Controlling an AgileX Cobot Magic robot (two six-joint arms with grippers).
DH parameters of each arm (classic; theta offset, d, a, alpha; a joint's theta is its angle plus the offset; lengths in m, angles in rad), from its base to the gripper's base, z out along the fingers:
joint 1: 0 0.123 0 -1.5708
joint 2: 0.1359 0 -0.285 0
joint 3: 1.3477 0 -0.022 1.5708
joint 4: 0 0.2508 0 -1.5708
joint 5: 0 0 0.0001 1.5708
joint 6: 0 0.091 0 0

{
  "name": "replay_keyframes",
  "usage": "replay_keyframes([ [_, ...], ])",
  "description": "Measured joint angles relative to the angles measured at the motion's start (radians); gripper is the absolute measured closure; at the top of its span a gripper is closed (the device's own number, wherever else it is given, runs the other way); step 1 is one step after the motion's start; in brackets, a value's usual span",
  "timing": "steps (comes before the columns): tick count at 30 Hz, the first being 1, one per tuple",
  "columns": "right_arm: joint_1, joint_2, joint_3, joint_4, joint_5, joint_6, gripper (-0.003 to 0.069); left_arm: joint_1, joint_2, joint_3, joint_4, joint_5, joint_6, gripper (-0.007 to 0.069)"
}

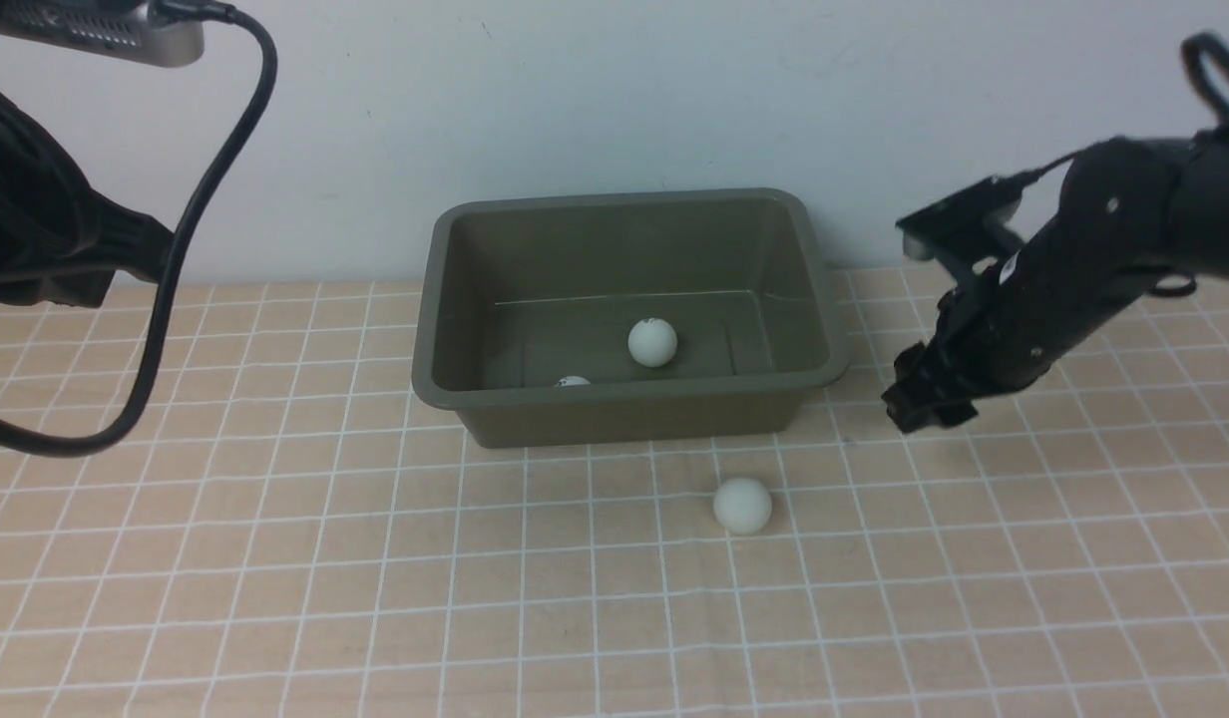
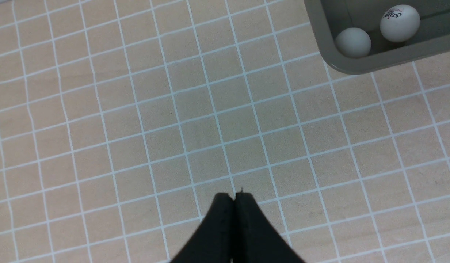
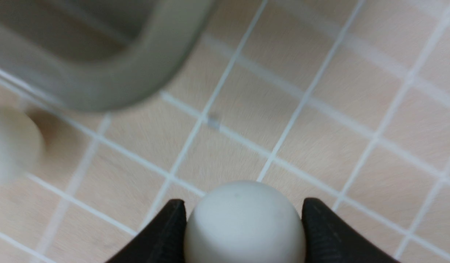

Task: Put the table tennis balls into the box on the light coffee tablecloth.
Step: 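Release the ping pong ball into the bin and lift the gripper away, then reach for and grasp a ping pong ball on the table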

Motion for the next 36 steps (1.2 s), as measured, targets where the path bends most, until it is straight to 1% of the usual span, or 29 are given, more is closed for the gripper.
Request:
replay_keyframes([
  [1,0.0,-0.007,-0.015,0.015,0.009,0.003,0.0295,0.0,0.0,0.0,0.0,0.0,0.0,0.0693],
  [3,0.0,-0.009,-0.064,0.096,0.027,-0.013,0.0295,0.0,0.0,0.0,0.0,0.0,0.0,0.0693],
  [6,0.0,0.007,-0.122,0.269,0.036,-0.108,0.0295,0.0,0.0,0.0,0.0,0.0,0.0,0.0693],
  [7,0.0,0.011,-0.126,0.282,0.036,-0.126,0.0295,0.0,0.0,0.0,0.0,0.0,0.0,0.0693],
  [8,0.0,0.025,-0.149,0.375,0.036,-0.181,0.0295,0.0,0.0,0.0,0.0,0.0,0.0,0.0693],
  [10,0.0,0.056,-0.189,0.494,0.039,-0.271,0.0295,0.0,0.0,0.0,0.0,0.0,0.0,0.0693],
  [11,0.0,0.066,-0.201,0.525,0.041,-0.293,0.0295,0.0,0.0,0.0,0.0,0.0,0.0,0.0693],
  [12,0.0,0.096,-0.232,0.589,0.049,-0.333,0.0295,0.0,0.0,0.0,0.0,0.0,0.0,0.0693],
  [14,0.0,0.134,-0.263,0.628,0.059,-0.355,0.0295,0.0,0.0,0.0,0.0,0.0,0.0,0.0693],
  [18,0.0,0.181,-0.291,0.632,0.073,-0.357,0.0295,0.0,0.0,0.0,0.0,0.0,0.0,0.0693],
  [21,0.0,0.204,-0.307,0.61,0.101,-0.37,0.0295,0.0,0.0,0.0,0.0,0.0,0.0,0.0693],
  [23,0.0,0.205,-0.31,0.6,0.105,-0.377,0.0279,0.0,0.0,0.0,0.0,0.0,0.0,0.0693],
  [26,0.0,0.201,-0.326,0.584,0.106,-0.403,0.02,0.0,0.0,0.0,0.0,0.0,0.0,0.0693],
  [28,0.0,0.192,-0.353,0.564,0.117,-0.403,0.0179,0.0,0.0,0.0,0.0,0.0,0.0,0.0693],
  [31,0.0,0.159,-0.393,0.525,0.146,-0.372,0.0173,0.0,0.0,0.0,0.0,0.0,0.0,0.0693],
  [32,0.0,0.117,-0.434,0.492,0.171,-0.315,0.0176,0.0,0.0,0.0,0.0,0.0,0.0,0.0693],
  [34,0.0,0.067,-0.472,0.443,0.208,-0.251,0.0195,0.0,0.0,0.0,0.0,0.0,0.0,0.0693],
  [35,0.0,0.061,-0.479,0.438,0.213,-0.237,0.0198,0.0,0.0,0.0,0.0,0.0,0.0,0.0693],
  [36,0.0,0.013,-0.5,0.41,0.253,-0.191,0.0224,0.0,0.0,0.0,0.0,0.0,0.0,0.0693],
])
